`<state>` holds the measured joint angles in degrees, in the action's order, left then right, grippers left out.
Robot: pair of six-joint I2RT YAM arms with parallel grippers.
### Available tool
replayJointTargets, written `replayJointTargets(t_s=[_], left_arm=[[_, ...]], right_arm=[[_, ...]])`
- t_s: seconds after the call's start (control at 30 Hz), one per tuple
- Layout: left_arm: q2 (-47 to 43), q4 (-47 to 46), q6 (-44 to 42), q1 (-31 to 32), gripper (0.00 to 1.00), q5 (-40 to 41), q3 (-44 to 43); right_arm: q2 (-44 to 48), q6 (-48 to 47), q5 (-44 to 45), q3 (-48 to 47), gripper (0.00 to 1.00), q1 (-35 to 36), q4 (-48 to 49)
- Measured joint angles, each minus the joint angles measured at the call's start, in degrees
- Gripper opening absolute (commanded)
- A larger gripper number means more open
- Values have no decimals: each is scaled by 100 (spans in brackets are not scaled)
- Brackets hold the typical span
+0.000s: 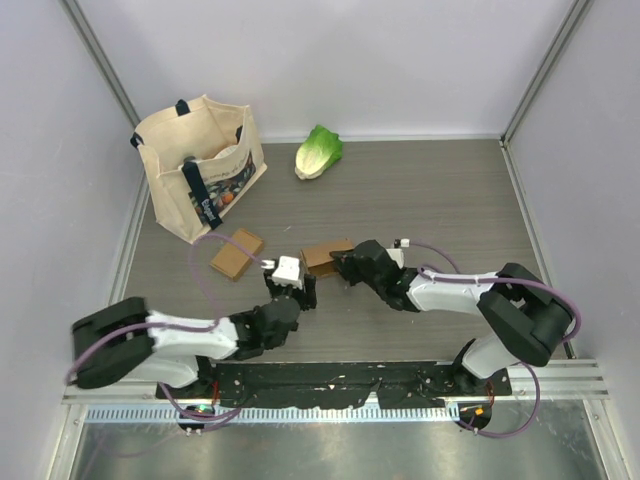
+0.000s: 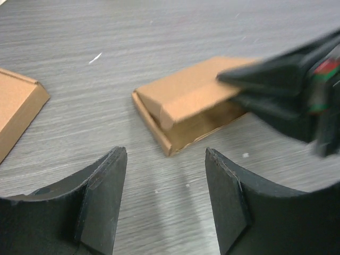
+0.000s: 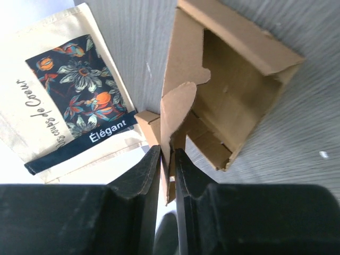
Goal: Fold the paper box
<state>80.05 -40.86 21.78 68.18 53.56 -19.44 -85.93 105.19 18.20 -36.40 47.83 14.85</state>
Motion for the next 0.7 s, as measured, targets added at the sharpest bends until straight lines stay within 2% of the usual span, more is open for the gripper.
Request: replayJointTargets(t_s=[0.17,0.27,0.3,0.37,0.4,0.5,0.53,0.6,0.7], left_arm=[[-2413,1886,713,-92,62,-905,-24],[-3134,2848,1019,-553,58,-1725,-330],[-3200,3075,1119,-800,54,-2039,-474],[-3064,3370,1285,-1353,47,-2699,-785],[-2892,3462,1384,-1598,40,-3082,-966],[-2072,3595,1532,-2122,30,-3915,-1585],[-1698,3602,1561,-2216,28,-4155,-1814],[-981,3591,1596,-2297,27,-4597,-2120],[-435,3547,1698,-2382,22,-5069,-2149]], right_arm=[[2,-114,-162,343,39,-13,249],[9,-374,-227,581,46,-39,516],[9,-498,-273,664,47,-57,603],[7,-822,-472,831,48,-125,846],[4,-1038,-616,907,49,-179,999],[-35,-1585,-1091,1095,55,-350,1519],[-35,-1790,-1259,1178,65,-404,1700],[31,-2203,-1620,1357,67,-505,1974],[457,-2970,-2153,1473,67,-656,1690]])
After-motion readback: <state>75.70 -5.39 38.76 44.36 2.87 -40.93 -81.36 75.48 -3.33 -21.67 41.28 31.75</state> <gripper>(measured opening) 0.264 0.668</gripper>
